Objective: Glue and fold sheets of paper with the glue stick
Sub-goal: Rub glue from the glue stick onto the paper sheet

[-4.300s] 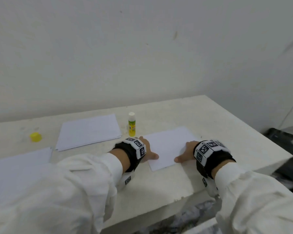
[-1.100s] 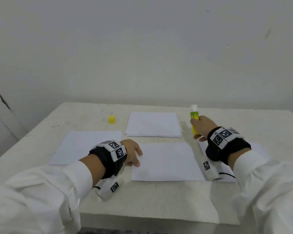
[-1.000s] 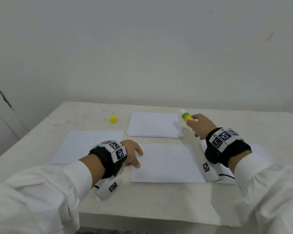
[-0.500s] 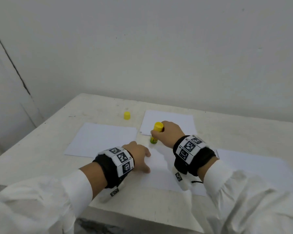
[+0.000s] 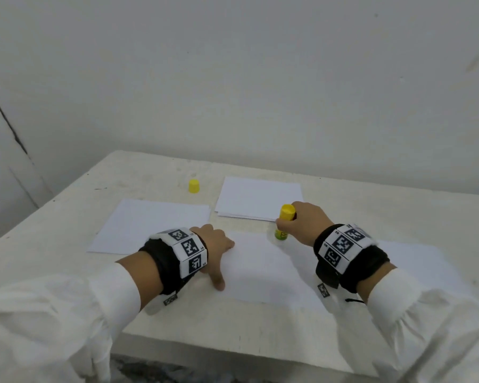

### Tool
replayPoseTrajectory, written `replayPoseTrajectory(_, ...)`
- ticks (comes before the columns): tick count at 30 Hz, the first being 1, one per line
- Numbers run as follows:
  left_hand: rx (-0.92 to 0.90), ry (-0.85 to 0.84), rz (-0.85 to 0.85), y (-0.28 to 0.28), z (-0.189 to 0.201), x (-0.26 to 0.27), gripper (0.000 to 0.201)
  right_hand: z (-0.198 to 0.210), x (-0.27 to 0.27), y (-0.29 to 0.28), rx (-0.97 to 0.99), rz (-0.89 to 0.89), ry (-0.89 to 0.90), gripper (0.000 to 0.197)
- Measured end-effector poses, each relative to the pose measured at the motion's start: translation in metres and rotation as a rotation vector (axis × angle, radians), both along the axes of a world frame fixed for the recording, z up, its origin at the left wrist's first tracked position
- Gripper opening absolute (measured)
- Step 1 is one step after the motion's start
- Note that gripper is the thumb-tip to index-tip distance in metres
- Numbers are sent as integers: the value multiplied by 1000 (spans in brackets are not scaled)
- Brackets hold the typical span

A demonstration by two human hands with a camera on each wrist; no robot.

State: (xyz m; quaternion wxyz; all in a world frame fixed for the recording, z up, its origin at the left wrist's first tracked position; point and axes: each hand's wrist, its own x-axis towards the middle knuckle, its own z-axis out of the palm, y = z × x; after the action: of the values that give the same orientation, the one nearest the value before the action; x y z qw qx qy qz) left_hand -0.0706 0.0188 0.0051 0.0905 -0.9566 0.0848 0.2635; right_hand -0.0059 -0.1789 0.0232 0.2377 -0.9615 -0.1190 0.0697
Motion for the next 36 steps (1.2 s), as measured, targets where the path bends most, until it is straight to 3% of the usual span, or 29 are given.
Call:
replayPoseTrajectory(4, 18, -27, -23, -1, -1, 3, 103, 4, -4, -39, -26, -95, -16, 28)
replayPoseTrajectory(9, -58, 11, 104, 6, -2, 6, 121, 3, -5, -59, -39, -155, -18, 28)
replayPoseTrajectory(13, -61, 32, 151, 8, 0, 5, 126, 7, -11, -49, 91, -163, -81, 22)
replayPoseTrajectory(16, -69, 39, 178, 9, 3, 2, 129, 14, -21, -16, 166, -37, -66, 24)
replayPoseTrajectory(19, -97, 46, 178, 10, 4, 1, 128, 14, -28, 29, 88, 175, 44, 32)
replayPoseTrajectory(23, -117, 30, 160, 12, 1, 2, 121, 7, -25, 65, 13, 231, 36, 35)
replayPoseTrajectory(28, -91, 43, 133, 11, 1, 0, 116, 1, -27, 74, -25, 248, 35, 34)
replayPoseTrajectory(36, 4, 99, 1, 0, 7, -2, 107, 8, -74, 62, -26, 437, 86, 32)
